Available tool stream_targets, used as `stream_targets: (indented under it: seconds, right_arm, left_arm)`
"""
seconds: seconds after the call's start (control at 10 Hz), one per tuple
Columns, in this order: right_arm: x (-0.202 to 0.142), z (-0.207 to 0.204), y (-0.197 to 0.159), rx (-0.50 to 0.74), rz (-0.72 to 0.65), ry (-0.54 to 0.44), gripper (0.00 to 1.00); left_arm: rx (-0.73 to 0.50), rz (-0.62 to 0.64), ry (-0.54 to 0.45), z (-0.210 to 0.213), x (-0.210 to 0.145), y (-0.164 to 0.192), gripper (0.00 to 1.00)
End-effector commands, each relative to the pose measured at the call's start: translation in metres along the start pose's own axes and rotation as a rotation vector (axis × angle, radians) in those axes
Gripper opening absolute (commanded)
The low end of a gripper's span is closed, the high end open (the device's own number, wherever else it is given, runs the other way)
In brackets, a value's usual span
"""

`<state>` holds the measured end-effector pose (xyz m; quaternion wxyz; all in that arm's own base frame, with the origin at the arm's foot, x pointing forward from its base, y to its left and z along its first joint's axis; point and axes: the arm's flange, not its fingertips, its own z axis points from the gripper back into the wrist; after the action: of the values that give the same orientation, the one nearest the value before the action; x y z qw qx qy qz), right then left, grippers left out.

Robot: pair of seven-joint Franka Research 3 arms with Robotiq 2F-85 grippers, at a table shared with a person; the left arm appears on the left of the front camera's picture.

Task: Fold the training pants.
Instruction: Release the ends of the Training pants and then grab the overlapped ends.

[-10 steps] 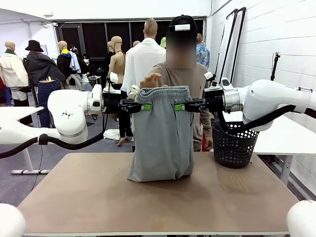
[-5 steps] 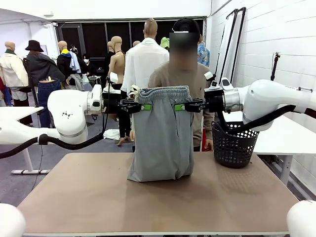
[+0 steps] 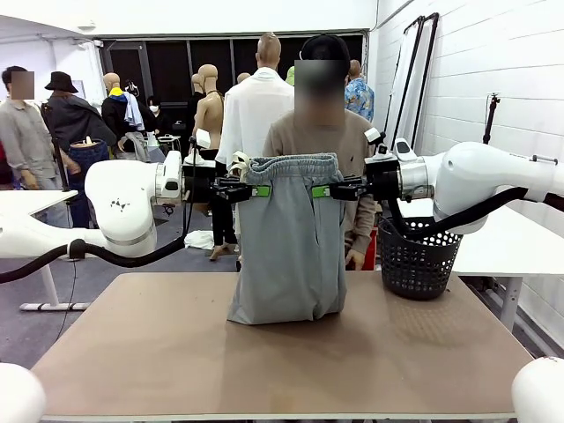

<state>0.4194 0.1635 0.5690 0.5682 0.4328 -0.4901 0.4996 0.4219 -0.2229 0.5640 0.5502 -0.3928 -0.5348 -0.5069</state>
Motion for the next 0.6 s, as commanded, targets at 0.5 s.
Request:
stream_targets:
  seconds: [0.5]
  right_arm:
    - [0.0004, -0.0007, 0.0006, 0.001, 0.001, 0.002, 0.00]
  left_arm:
    - [-0.002, 0.005, 0.005, -0.0016, 0.0011, -0.0007, 0.00]
